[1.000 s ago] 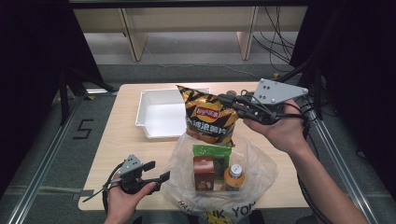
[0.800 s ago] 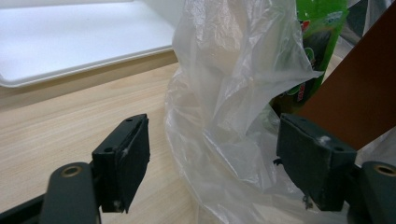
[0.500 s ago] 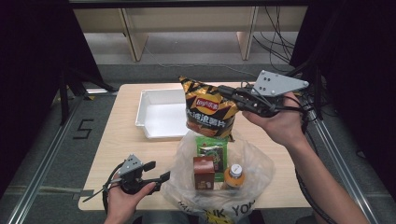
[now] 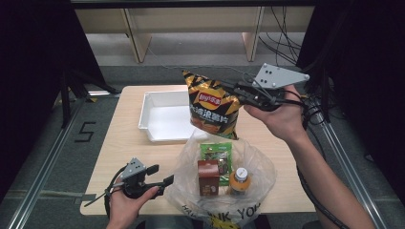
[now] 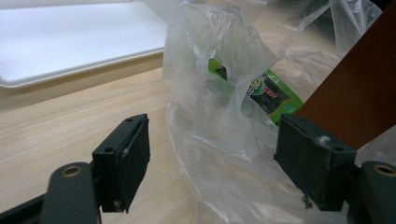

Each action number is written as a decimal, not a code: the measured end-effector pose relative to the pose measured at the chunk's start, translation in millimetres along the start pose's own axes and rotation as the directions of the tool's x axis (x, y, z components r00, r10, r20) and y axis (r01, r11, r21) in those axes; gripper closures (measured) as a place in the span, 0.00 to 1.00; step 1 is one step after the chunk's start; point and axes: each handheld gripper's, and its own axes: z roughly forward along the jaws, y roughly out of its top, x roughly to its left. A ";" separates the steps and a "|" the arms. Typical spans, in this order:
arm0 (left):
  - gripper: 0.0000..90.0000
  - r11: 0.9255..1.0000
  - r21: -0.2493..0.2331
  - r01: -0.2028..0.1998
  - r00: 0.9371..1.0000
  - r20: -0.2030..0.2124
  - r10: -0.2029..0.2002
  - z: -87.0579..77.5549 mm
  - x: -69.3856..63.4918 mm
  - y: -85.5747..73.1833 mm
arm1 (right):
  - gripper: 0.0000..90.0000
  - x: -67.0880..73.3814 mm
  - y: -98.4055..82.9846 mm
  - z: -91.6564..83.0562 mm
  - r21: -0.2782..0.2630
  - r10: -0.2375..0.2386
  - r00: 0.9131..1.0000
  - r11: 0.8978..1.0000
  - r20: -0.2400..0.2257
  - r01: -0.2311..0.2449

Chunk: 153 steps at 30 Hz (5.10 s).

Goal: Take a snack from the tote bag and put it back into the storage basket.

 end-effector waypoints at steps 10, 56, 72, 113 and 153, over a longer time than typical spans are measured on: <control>0.29 1.000 0.000 -0.015 1.000 0.004 0.015 -0.9 1.5 0.6 | 1.00 -8.7 6.3 12.4 -0.016 -0.013 1.000 1.000 0.005 0.014; 0.29 1.000 -0.018 0.018 1.000 -0.006 -0.019 -7.4 7.3 -0.9 | 1.00 -37.5 13.1 99.5 0.022 0.044 0.999 0.999 -0.005 -0.044; 0.29 1.000 -0.008 0.003 1.000 -0.010 -0.003 -6.2 6.6 -3.6 | 1.00 -50.0 6.2 136.7 0.067 0.064 0.998 0.996 -0.004 -0.063; 0.29 1.000 -0.009 0.002 1.000 -0.021 -0.002 -7.6 7.0 -6.2 | 1.00 -63.6 -17.4 210.3 0.183 0.121 0.993 0.976 -0.015 -0.116; 0.29 1.000 -0.015 0.015 1.000 -0.025 -0.015 -9.1 6.8 -7.5 | 1.00 -63.9 -47.0 262.4 0.259 0.174 0.985 0.951 0.001 -0.168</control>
